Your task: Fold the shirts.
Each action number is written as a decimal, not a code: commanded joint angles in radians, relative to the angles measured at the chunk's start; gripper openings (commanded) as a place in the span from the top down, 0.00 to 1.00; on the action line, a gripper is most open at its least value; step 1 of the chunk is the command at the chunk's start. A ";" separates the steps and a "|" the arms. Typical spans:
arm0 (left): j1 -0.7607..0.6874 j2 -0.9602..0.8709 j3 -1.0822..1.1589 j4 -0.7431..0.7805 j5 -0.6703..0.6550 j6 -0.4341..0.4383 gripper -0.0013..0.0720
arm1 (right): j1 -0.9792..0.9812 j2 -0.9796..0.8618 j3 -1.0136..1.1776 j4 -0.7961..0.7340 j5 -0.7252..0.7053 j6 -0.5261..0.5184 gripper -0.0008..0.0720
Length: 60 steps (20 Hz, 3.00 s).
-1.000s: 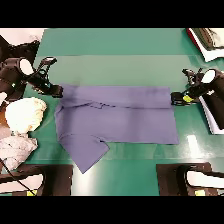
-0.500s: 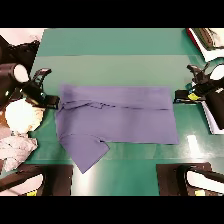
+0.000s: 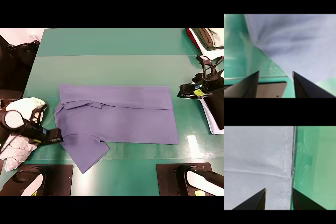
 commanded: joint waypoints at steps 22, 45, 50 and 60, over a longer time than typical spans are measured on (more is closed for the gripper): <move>0.000 0.048 -0.219 -0.298 0.294 0.093 0.94 | 0.000 0.005 0.001 -0.002 0.026 0.000 0.47; 0.000 0.048 0.102 -0.219 0.111 0.198 0.94 | -0.191 0.202 -0.626 0.079 0.090 -0.074 0.46; 0.000 0.048 0.102 -0.218 0.112 0.199 0.94 | -0.191 0.201 -0.636 0.080 0.094 -0.075 0.70; 0.000 0.048 0.246 -0.199 0.117 0.218 0.94 | -0.192 0.362 -0.431 0.080 0.144 -0.073 0.97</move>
